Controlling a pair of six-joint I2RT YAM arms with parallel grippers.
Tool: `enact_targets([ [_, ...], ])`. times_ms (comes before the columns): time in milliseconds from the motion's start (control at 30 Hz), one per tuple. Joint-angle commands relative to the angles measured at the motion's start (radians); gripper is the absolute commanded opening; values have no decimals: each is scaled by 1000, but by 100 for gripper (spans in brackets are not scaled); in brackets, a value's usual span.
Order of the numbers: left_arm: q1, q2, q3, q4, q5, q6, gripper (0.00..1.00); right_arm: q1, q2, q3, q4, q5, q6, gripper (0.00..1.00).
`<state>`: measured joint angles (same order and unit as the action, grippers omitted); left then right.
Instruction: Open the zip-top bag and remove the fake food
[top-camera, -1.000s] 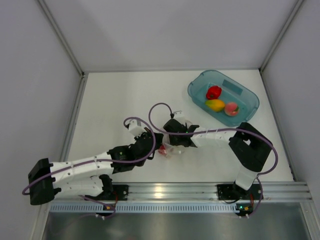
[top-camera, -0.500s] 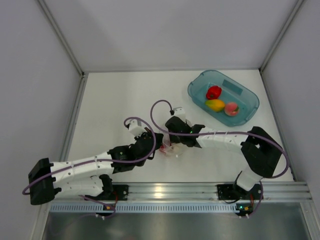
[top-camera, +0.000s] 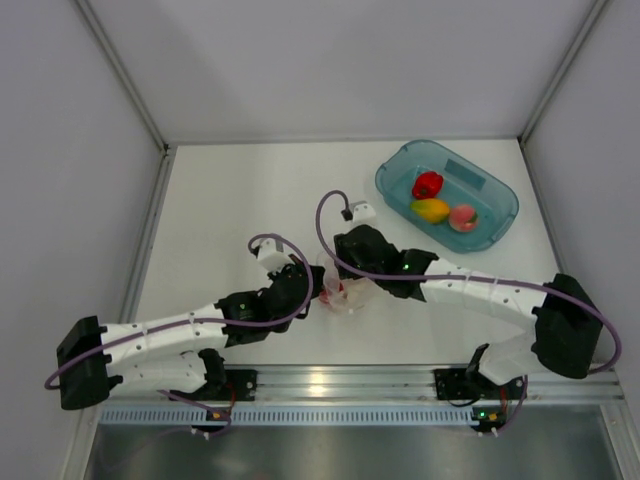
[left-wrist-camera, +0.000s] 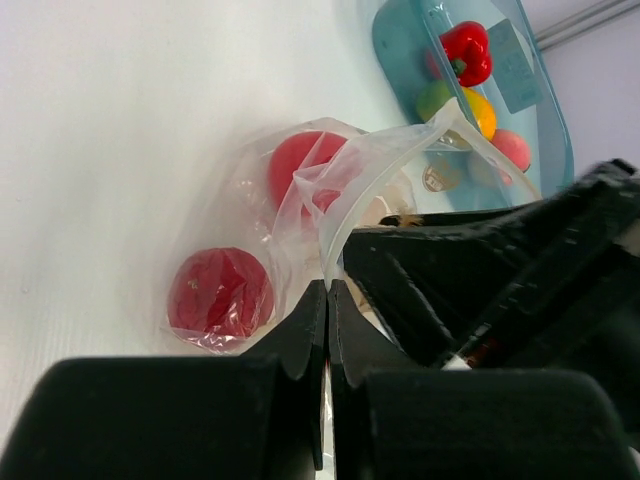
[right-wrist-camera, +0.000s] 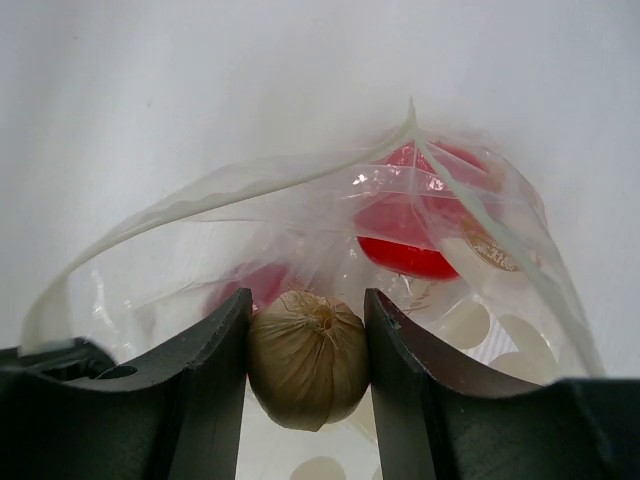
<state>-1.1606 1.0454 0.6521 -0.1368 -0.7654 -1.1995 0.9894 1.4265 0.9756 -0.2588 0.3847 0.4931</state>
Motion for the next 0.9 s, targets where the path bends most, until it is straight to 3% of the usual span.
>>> enact_targets([
  [0, -4, -10, 12, -1, -43, 28, 0, 25, -86, 31, 47, -38, -31, 31],
  [333, -4, -15, 14, -17, -55, 31, 0, 14, -290, 38, 66, -159, -64, 31],
  [500, -4, -24, 11, -23, -54, 32, 0, -57, -354, 81, 20, -176, -80, 31],
  [600, -4, -30, 11, -29, -54, 32, 0, -145, -376, 98, 0, -197, -90, 31],
  [867, -4, -48, 11, -30, -42, 28, 0, -576, -353, 123, -49, -329, -51, 32],
])
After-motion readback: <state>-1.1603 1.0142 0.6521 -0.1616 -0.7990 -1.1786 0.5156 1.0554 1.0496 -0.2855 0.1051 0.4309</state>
